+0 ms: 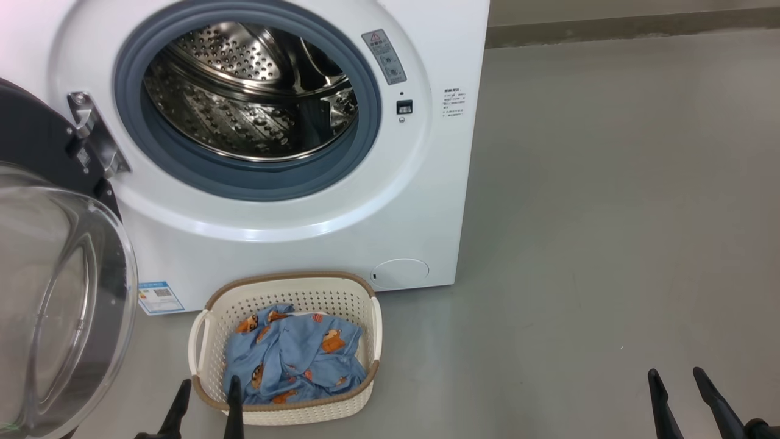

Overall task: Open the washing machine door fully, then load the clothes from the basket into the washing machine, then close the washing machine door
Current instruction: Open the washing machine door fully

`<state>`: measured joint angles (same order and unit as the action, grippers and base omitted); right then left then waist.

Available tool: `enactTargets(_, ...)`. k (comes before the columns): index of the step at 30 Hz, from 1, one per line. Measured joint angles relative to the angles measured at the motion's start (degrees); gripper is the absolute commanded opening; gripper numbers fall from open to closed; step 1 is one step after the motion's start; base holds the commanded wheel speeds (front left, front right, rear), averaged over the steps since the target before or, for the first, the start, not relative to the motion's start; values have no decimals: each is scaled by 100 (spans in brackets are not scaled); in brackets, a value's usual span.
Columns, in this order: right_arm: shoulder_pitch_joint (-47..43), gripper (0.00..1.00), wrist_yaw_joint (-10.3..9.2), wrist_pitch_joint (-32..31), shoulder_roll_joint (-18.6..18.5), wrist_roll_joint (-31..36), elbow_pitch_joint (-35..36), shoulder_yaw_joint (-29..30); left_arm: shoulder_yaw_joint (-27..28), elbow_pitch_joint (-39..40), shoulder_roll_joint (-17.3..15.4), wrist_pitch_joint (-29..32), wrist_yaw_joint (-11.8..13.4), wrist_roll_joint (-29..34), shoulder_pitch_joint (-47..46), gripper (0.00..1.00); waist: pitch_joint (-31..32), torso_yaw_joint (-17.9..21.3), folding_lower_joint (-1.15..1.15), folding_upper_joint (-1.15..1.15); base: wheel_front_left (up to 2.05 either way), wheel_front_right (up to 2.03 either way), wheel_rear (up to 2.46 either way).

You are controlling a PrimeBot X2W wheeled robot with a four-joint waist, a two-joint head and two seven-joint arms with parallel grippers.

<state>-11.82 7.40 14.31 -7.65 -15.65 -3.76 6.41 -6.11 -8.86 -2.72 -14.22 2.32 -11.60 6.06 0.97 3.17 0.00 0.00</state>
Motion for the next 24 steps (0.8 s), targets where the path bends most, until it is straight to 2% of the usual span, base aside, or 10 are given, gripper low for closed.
enactTargets(13, -77, 100, 0, 0, 55, 107, -59, 164, 113, 5, 1, 0, -9, -47, 110, 100, 157, -83, 0, 0, 0, 0, 0)
enactTargets(24, -126, 100, 0, 0, 68, 147, -81, 121, 144, -4, 1, 0, -57, -75, 110, 100, 245, -306, 0, 0, 0, 0, 0)
